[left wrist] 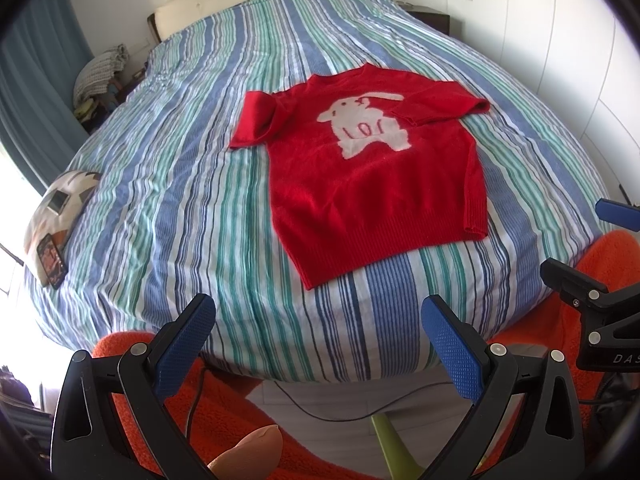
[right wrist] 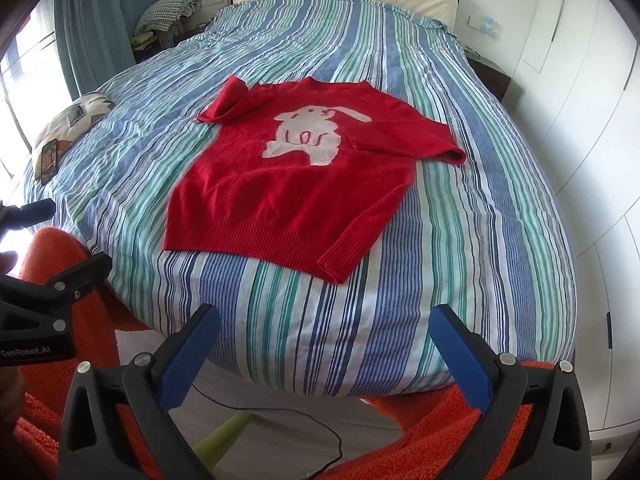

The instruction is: Fold small clothes

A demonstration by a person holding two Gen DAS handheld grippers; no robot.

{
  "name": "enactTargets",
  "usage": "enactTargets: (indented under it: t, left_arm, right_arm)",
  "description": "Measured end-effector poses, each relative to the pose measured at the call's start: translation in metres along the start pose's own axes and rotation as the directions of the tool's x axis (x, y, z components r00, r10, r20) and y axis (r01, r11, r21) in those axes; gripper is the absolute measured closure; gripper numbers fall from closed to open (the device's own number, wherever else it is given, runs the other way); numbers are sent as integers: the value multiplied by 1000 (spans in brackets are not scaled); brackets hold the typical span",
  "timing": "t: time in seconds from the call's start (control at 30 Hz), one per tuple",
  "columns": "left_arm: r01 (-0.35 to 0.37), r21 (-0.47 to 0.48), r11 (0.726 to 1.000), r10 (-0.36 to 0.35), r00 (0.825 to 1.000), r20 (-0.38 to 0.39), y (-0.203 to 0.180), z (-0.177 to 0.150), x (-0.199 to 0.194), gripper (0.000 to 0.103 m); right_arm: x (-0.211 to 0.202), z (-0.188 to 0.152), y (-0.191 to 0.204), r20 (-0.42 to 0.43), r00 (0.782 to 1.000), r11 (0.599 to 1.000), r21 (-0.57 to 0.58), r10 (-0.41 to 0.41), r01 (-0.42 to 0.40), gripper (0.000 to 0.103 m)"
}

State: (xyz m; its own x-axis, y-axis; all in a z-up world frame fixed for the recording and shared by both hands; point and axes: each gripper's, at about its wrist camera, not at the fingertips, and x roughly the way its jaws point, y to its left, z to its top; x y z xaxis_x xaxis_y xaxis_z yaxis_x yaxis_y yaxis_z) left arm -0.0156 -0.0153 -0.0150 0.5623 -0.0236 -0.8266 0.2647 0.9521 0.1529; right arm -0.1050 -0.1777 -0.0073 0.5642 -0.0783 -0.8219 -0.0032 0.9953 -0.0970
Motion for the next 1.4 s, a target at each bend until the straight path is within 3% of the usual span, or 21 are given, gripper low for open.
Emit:
enactTargets:
  t: [0.63, 0.77, 0.9, 0.93, 1.0, 1.07, 1.17, 1.2, 1.23, 1.27, 1.3, 1.33, 1.37, 1.4]
  left_arm:
    - [17, -28, 999, -18, 999, -45, 4, 1, 8, 0]
    - [-65, -39, 997, 63, 997, -55, 20, 0, 26, 0]
    - [-38, -225, 974, -2, 984, -176, 76, -11, 75, 1]
    - [-30, -266, 964, -21, 982, -187, 86, -13, 84, 1]
    - [4, -318, 948, -66, 980, -186, 96, -11, 98, 1]
    - [44, -334, 942, -105, 980, -167, 94, -5, 113, 1]
    - [43, -308, 950, -106, 976, -190, 77, 5, 146, 4]
    - [42, -296, 954, -104, 975, -196, 72, 8, 154, 7]
    - [40, -280, 959, -101, 974, -204, 66, 9, 161, 18]
    - [39, -255, 966, -97, 971, -220, 59, 9, 168, 28]
    - [40, -240, 970, -97, 968, -230, 56, 9, 173, 32]
    - [37, -226, 973, -93, 966, -243, 54, 7, 174, 34]
    - [37, -221, 975, -91, 966, -240, 55, 4, 172, 35]
    - [39, -222, 974, -91, 969, -230, 57, 1, 168, 35]
  right_arm:
    - [1, 0, 0, -6, 1000, 1000, -2, 2, -2, 0]
    - [7, 2, -9, 26, 1000, 1000, -17, 6, -6, 0]
    - [41, -1, -47, 11, 979, 979, -5, -205, 205, 0]
    - [49, -2, -54, 2, 975, 975, -1, -220, 220, 0]
    - [62, 0, -60, -12, 981, 981, 15, -193, 193, 0]
    - [73, 6, -52, 12, 997, 996, 36, -81, 81, 0]
    - [109, 20, -23, 18, 998, 998, 15, 64, -64, 1]
    - [123, 23, -16, 8, 995, 995, 13, 95, -96, 3]
    - [145, 25, -12, -30, 993, 993, 16, 115, -114, 16]
    - [161, 25, -14, -72, 991, 994, 30, 109, -107, 49]
    - [177, 20, -25, -135, 988, 995, 81, 77, -66, 64]
    - [178, 15, -42, -146, 985, 985, 159, 96, -72, 72]
    - [174, 10, -57, -138, 982, 968, 234, 126, -91, 72]
    - [162, -1, -80, -144, 983, 944, 323, 111, -59, 72]
